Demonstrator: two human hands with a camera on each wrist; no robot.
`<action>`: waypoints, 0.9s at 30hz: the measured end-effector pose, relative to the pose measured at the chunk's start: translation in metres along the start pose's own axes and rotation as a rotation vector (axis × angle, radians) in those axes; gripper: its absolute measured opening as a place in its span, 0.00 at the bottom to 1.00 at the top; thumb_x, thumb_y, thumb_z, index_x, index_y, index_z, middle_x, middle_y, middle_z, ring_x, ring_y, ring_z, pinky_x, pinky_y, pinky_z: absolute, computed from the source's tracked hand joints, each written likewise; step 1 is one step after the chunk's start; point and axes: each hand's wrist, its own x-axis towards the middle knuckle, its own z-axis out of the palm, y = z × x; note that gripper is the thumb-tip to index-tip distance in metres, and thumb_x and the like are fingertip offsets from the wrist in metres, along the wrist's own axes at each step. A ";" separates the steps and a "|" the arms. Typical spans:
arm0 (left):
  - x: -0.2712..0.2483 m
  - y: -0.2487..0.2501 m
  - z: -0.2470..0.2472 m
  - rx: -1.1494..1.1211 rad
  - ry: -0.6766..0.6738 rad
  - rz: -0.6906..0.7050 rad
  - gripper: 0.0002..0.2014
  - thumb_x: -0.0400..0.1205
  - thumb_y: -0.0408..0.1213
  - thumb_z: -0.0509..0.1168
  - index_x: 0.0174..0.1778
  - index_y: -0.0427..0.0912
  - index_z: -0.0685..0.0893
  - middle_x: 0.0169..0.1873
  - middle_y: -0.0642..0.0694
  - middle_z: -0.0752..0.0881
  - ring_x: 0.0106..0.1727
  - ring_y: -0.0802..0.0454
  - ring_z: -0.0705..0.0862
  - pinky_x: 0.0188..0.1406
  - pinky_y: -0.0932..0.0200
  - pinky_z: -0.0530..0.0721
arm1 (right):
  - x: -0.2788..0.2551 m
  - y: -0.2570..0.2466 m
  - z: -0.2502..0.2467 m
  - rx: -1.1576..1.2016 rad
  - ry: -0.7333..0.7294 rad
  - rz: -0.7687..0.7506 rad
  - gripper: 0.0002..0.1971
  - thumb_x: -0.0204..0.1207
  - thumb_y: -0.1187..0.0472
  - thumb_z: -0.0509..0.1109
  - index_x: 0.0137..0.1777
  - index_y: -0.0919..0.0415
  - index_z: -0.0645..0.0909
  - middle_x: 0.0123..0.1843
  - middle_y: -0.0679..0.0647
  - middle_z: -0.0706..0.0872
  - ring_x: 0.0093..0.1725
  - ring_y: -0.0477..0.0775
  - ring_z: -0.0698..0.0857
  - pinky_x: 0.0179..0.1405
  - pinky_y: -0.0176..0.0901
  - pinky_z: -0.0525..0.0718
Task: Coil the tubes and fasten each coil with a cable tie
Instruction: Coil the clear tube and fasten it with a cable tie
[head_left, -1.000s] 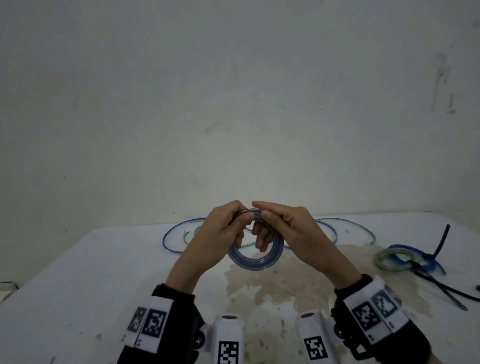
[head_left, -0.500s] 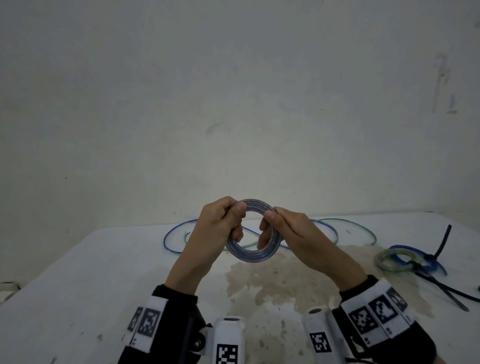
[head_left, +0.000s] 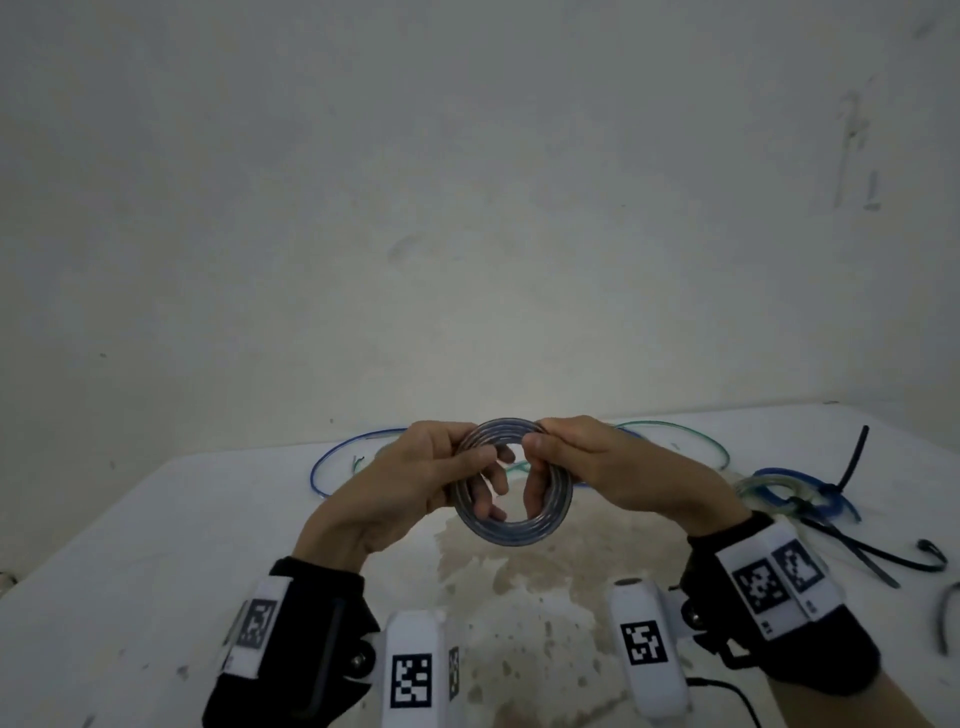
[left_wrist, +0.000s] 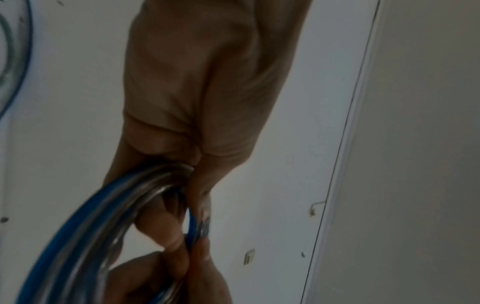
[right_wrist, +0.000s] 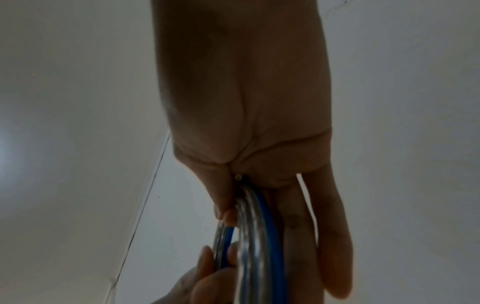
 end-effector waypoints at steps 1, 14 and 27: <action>0.001 -0.001 0.003 0.001 -0.008 0.008 0.12 0.75 0.36 0.62 0.46 0.29 0.80 0.26 0.44 0.82 0.23 0.52 0.78 0.39 0.53 0.88 | -0.002 0.000 -0.002 -0.011 -0.003 0.005 0.18 0.85 0.59 0.53 0.41 0.73 0.75 0.36 0.57 0.88 0.36 0.56 0.81 0.44 0.55 0.79; 0.021 -0.020 0.106 -0.266 0.019 -0.075 0.14 0.87 0.37 0.51 0.37 0.37 0.73 0.22 0.51 0.64 0.20 0.58 0.64 0.31 0.60 0.82 | -0.090 0.017 -0.047 0.199 0.003 0.307 0.17 0.83 0.52 0.55 0.42 0.64 0.78 0.38 0.63 0.88 0.37 0.57 0.87 0.43 0.45 0.85; 0.016 -0.012 0.114 -0.295 0.127 -0.059 0.14 0.87 0.36 0.51 0.37 0.35 0.72 0.20 0.51 0.65 0.19 0.57 0.65 0.25 0.62 0.81 | -0.220 0.200 -0.143 -0.921 -0.005 1.146 0.08 0.73 0.60 0.68 0.50 0.57 0.73 0.55 0.54 0.83 0.52 0.56 0.84 0.47 0.43 0.81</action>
